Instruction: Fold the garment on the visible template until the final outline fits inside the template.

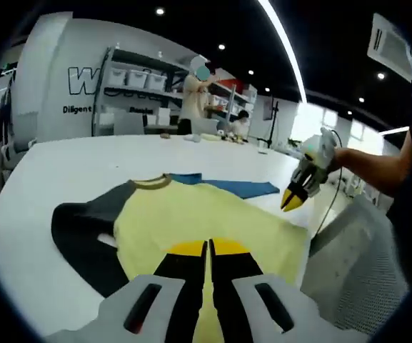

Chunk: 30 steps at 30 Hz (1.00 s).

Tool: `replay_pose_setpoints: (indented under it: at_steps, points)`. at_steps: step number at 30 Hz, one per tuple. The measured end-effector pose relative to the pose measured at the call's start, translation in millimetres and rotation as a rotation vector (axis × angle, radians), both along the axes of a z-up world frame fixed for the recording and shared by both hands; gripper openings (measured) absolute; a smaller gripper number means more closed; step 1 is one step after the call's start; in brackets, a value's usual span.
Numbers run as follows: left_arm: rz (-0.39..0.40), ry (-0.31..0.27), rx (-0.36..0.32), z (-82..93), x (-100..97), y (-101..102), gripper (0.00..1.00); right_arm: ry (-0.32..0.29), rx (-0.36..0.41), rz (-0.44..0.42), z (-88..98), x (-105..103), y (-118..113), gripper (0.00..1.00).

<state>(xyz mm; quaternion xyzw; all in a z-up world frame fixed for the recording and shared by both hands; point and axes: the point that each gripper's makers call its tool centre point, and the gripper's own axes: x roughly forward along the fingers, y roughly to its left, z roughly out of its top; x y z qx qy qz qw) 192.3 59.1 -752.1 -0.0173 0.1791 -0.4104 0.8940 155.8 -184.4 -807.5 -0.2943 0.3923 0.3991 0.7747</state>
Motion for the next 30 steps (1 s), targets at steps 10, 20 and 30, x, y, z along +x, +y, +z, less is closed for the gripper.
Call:
replay_pose_setpoints:
  at_steps: [10,20,30]
  points:
    - [0.234,-0.103,0.054,18.2,18.4,18.8,0.75,-0.181,0.083,-0.137,15.5,34.5,-0.9,0.13]
    - [0.313,-0.040,0.001,10.8,1.3,-3.9,0.99,-0.226,0.120,-0.275,19.2,42.7,-34.9,0.22]
    - [0.267,-0.033,0.036,1.8,0.3,-8.5,0.99,-0.258,0.152,-0.492,14.8,60.6,-105.6,0.22]
